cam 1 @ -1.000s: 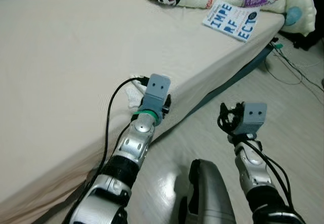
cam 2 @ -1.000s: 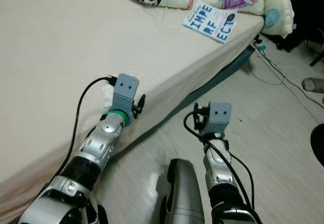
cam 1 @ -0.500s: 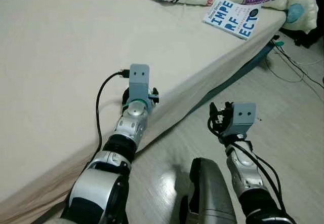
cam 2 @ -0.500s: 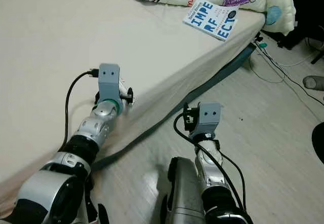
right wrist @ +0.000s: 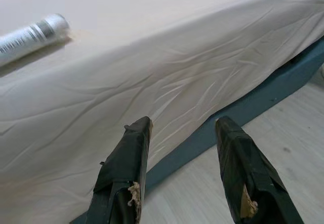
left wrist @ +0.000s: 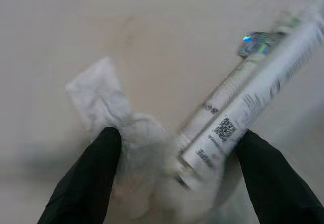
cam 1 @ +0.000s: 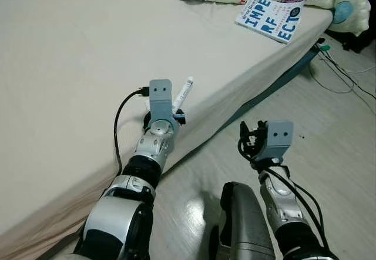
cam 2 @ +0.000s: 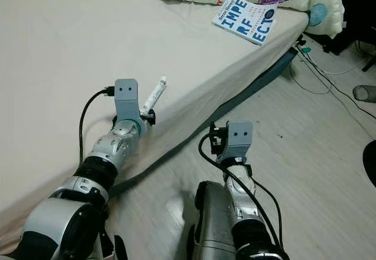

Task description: Clean up the room

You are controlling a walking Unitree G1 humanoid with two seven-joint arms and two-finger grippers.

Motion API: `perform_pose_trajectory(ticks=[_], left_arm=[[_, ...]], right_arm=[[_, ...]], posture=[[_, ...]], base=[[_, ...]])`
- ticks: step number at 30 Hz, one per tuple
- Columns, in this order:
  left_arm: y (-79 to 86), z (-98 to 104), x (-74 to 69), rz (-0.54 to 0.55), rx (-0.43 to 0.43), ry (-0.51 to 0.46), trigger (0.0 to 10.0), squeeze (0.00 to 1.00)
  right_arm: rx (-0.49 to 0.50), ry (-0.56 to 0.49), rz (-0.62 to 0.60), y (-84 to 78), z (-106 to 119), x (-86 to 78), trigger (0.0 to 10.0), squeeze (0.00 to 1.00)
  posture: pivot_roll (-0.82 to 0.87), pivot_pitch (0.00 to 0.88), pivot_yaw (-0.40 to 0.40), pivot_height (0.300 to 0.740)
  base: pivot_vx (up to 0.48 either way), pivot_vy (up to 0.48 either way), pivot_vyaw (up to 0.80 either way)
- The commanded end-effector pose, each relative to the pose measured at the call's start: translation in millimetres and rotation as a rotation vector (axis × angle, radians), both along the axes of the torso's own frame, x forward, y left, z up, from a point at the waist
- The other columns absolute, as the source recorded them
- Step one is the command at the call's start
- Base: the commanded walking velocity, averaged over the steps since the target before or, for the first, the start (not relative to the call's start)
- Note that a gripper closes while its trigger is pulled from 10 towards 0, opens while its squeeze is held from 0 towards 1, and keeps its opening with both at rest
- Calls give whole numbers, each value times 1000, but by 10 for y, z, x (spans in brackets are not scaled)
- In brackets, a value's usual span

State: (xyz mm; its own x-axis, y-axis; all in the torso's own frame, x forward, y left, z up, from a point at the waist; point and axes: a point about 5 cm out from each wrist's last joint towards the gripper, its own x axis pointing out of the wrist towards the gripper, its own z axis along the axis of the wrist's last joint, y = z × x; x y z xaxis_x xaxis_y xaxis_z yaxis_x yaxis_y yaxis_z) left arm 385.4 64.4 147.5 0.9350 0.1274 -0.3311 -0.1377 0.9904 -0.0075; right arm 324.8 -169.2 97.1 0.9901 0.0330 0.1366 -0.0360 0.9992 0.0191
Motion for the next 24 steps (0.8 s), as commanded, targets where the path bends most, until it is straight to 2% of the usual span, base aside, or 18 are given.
perform_pose_trajectory(ticks=[1,3,4,5,7,8,16,24], left_arm=[[-146,-27,-35,-19,-2,17,10000,0],[-149,-23,-36,-10,65,-14,10000,0],[-149,-23,-36,-10,65,-14,10000,0],[-157,-49,-45,-21,90,-8,5176,0],[-162,-68,-51,-30,105,-1,5176,0],[-175,-103,-65,-49,114,13,0,0],[-229,-220,-117,-99,91,56,0,0],[-219,-215,-109,-100,84,42,0,0]], right_arm=[[3,32,-10,-19,-77,-44,10000,0],[4,30,-12,-20,-73,-45,10000,0],[4,30,-12,-20,-73,-45,10000,0],[5,29,-14,-20,-68,-46,10000,0],[6,29,-14,-20,-65,-47,10000,0],[6,28,-15,-22,-62,-49,10000,0],[5,33,-20,-35,-65,-54,10000,0],[7,36,-21,-28,-65,-43,10000,0]], posture=[[-15,269,57,531],[-22,269,60,531],[-22,269,60,531],[-24,270,60,531],[-25,270,61,531],[-26,271,61,531],[-23,272,59,531],[-19,268,57,531]], base=[[0,0,0],[0,0,0],[0,0,0],[0,0,0],[0,0,0],[0,0,0],[0,0,0],[0,0,0]])
